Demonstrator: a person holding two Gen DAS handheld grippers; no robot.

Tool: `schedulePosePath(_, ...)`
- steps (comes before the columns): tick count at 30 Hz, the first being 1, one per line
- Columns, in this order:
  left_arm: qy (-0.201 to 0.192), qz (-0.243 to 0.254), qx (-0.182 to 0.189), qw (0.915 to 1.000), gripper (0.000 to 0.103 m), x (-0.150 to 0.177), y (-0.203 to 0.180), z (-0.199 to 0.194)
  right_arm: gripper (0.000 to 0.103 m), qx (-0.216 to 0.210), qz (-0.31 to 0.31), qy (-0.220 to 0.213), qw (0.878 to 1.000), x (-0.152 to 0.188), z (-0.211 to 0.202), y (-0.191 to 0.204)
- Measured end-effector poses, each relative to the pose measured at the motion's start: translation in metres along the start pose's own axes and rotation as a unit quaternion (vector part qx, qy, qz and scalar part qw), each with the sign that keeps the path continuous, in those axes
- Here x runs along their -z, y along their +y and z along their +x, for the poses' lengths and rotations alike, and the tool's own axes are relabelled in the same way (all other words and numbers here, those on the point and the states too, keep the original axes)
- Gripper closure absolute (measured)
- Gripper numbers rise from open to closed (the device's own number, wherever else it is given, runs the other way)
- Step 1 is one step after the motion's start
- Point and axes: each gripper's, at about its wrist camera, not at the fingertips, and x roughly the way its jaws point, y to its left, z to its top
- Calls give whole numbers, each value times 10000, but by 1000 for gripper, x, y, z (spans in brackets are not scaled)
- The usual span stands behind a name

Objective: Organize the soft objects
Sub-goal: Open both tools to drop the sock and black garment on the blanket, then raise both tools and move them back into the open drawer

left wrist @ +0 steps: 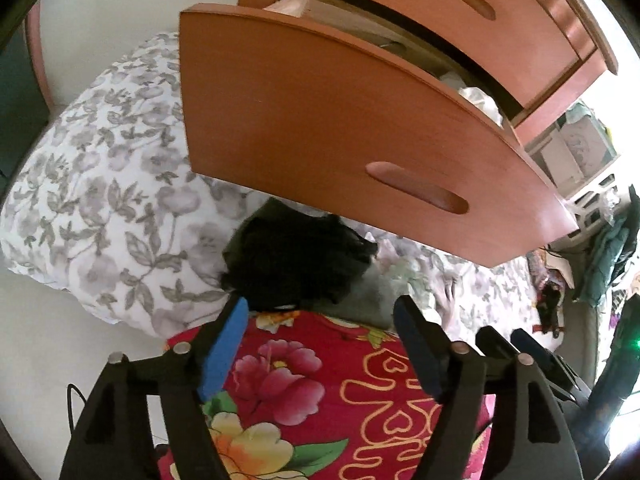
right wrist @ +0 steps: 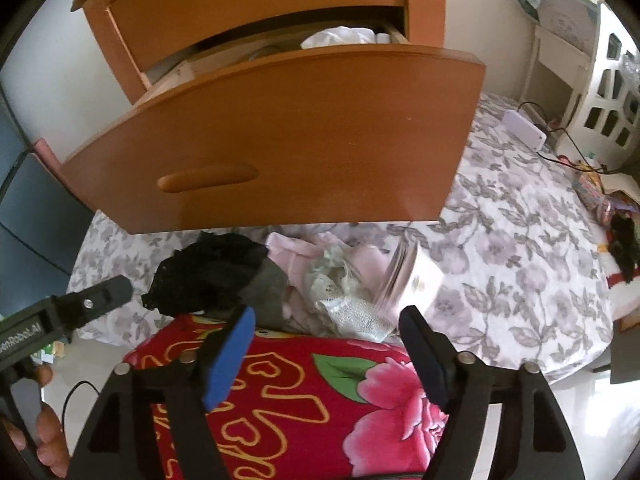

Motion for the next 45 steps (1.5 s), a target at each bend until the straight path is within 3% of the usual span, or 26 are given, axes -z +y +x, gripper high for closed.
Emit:
schedulePosePath(5, -71, -22, -123, 9999, 19, -1, 3, -1, 14, 58, 78, 27, 9999, 1, 1, -4)
schedulePosePath(7, -98, -19, -163, 9998, 16, -2, 4, -1, 6, 82, 77, 34, 9999, 1, 1, -3)
schedulePosePath(9, -170, 0, -241, 9996, 7, -2, 4, -2, 0, 96, 51, 18, 9999, 1, 2, -4)
schedulePosePath(14, -351, 100, -387, 9986, 4, -3, 4, -6, 0, 103, 47, -14, 9999, 3, 2, -4)
schedulePosePath(24, -556, 156, -316, 9978, 3, -3, 2, -11, 0, 116, 93, -157, 9998, 3, 0, -6)
schedulePosePath(33, -1447, 344, 69, 9889, 3, -6, -8, -36, 0, -56, 127, -684, 9976, 0, -15, -5)
schedulePosePath(45, -1589, 456, 690, 9838, 3, -17, -10, -55, 0, -472, 235, -1005, 9935, -11, -38, -3)
